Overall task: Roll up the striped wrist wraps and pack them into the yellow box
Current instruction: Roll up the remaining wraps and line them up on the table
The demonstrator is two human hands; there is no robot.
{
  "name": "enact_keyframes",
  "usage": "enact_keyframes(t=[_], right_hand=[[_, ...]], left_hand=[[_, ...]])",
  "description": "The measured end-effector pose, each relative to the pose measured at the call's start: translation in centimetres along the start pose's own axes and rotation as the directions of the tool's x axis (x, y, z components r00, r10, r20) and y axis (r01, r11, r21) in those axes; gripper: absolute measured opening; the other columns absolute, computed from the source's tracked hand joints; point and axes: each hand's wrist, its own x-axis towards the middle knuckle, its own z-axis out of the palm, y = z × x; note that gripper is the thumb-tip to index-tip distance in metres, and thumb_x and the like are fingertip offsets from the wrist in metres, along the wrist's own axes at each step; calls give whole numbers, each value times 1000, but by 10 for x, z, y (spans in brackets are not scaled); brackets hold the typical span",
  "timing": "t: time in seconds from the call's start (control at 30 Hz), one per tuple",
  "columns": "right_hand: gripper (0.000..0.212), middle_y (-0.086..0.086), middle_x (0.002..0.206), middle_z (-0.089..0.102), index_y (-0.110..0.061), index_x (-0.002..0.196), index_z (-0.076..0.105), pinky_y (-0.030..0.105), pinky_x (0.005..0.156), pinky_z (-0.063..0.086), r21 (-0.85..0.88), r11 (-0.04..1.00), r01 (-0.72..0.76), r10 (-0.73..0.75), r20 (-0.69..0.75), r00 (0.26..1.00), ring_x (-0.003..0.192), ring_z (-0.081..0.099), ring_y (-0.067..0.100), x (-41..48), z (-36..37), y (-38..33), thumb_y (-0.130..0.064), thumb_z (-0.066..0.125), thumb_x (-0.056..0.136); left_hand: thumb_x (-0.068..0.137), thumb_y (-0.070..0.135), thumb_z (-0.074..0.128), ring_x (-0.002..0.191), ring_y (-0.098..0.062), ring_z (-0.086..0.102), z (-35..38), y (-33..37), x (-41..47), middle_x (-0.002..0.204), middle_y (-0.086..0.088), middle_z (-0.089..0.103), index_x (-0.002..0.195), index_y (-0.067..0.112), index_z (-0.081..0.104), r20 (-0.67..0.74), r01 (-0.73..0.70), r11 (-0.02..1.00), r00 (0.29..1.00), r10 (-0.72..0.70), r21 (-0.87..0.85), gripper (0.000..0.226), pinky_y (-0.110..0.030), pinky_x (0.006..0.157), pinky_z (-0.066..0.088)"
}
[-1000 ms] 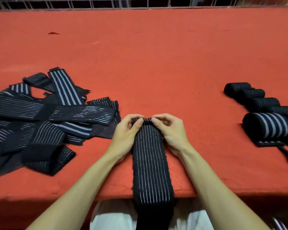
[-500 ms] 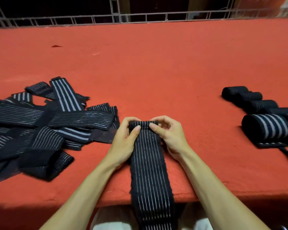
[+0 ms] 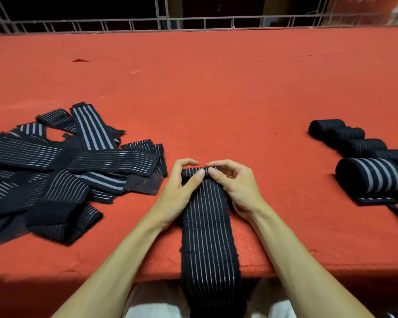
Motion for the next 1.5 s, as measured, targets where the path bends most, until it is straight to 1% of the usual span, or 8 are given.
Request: enact_keyframes(t=[0.2, 0.43, 0.67, 0.93, 1.07, 1.17, 1.37, 1.5], right_hand=[[24, -1, 87, 72, -16, 85, 69, 29, 79, 53, -12, 998, 68, -68, -2, 998, 85, 66, 12, -1, -4, 0, 8, 69, 81], [22, 1, 83, 72, -15, 84, 71, 26, 73, 52, 8, 997, 71, -71, 15, 997, 80, 66, 12, -1, -3, 0, 6, 72, 78], [25, 3, 89, 72, -12, 94, 72, 32, 72, 53, -97, 989, -111, 113, 8, 994, 83, 67, 17, 1, 2, -2, -36, 64, 91], [15, 1, 89, 70, -8, 100, 70, 19, 68, 52, 19, 1000, -17, 19, -140, 990, 77, 65, 3, -6, 7, 0, -5, 71, 85], [21, -5, 83, 69, -13, 91, 68, 25, 68, 55, -14, 999, 46, -48, -131, 990, 72, 66, 10, -8, 4, 0, 6, 69, 82], [25, -4, 84, 71, -16, 84, 67, 34, 78, 56, -65, 994, 91, -98, -108, 989, 81, 67, 15, -9, 3, 2, 8, 71, 79], [32, -3, 88, 68, -13, 77, 66, 35, 86, 49, 116, 981, 158, -150, -72, 986, 88, 63, 16, -9, 3, 2, 18, 69, 72], [24, -3, 91, 70, -21, 80, 70, 36, 86, 49, 122, 985, 125, -125, -2, 992, 89, 63, 16, -8, 4, 4, 1, 76, 72]], left_hand=[[85, 55, 38, 68, 2, 53, 3, 3, 1, 79, 10, 56, 90, 21, 52, -70, 14, 995, 998, -8, 95, 37, -21, 68, 44], [91, 40, 44, 72, 2, 53, -2, -1, 0, 86, 7, 56, 102, 21, 50, 12, -15, 999, 1000, 14, 41, 23, -17, 69, 45], [101, 18, 47, 86, 2, 57, -5, -3, 0, 91, 21, 62, 104, 24, 55, -21, -53, 998, 998, 54, 39, 10, -16, 79, 46], [96, -4, 44, 85, 1, 53, -4, -2, -2, 98, 6, 56, 104, 20, 52, 9, -37, 998, 999, 36, 56, 26, -17, 79, 44], [96, -1, 45, 87, -10, 57, -2, 0, -3, 103, -3, 57, 122, 29, 43, 43, 22, 999, 999, -24, 44, 39, -31, 80, 50], [98, 15, 51, 89, -8, 56, 3, 5, -4, 102, 0, 57, 125, 28, 41, -3, 48, 995, 999, -48, 90, 31, -19, 78, 47], [96, 45, 42, 79, 12, 54, 8, 4, 0, 91, 14, 58, 105, 25, 48, -134, 66, 966, 990, -33, 251, 23, -4, 68, 39], [90, 40, 52, 72, 9, 54, 4, 2, -1, 84, 11, 58, 95, 24, 52, -143, 14, 998, 990, -4, 68, 17, -11, 70, 41]])
